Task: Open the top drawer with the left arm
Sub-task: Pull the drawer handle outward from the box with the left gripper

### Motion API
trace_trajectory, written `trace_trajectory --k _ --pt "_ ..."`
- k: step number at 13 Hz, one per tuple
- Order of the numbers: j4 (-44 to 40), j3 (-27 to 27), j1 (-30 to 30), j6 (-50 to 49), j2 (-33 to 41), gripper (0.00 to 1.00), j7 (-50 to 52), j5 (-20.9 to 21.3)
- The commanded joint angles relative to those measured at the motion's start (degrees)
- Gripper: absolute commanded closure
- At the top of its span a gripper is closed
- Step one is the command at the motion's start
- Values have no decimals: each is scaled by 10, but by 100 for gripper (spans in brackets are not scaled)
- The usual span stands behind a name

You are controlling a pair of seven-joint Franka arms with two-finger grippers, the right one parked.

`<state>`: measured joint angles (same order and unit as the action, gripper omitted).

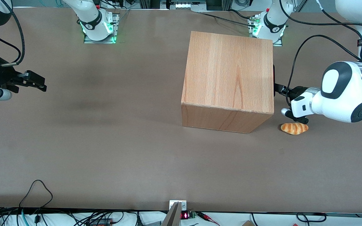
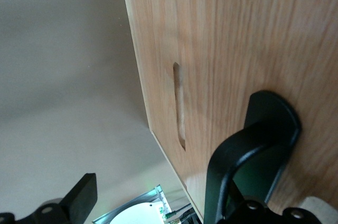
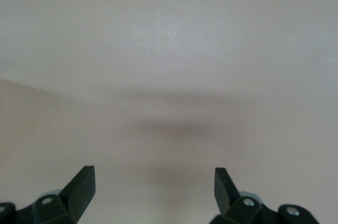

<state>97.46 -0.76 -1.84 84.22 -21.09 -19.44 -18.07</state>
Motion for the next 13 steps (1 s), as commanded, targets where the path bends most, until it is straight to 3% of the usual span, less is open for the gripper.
trace_trajectory --k 1,4,9,13 --pt "10 -3 4 17 3 0 -12 -2" --pt "10 -4 13 23 5 0 -12 33" --pt "9 -4 28 31 6 0 -12 48" --pt "3 -4 49 31 8 0 -13 99"
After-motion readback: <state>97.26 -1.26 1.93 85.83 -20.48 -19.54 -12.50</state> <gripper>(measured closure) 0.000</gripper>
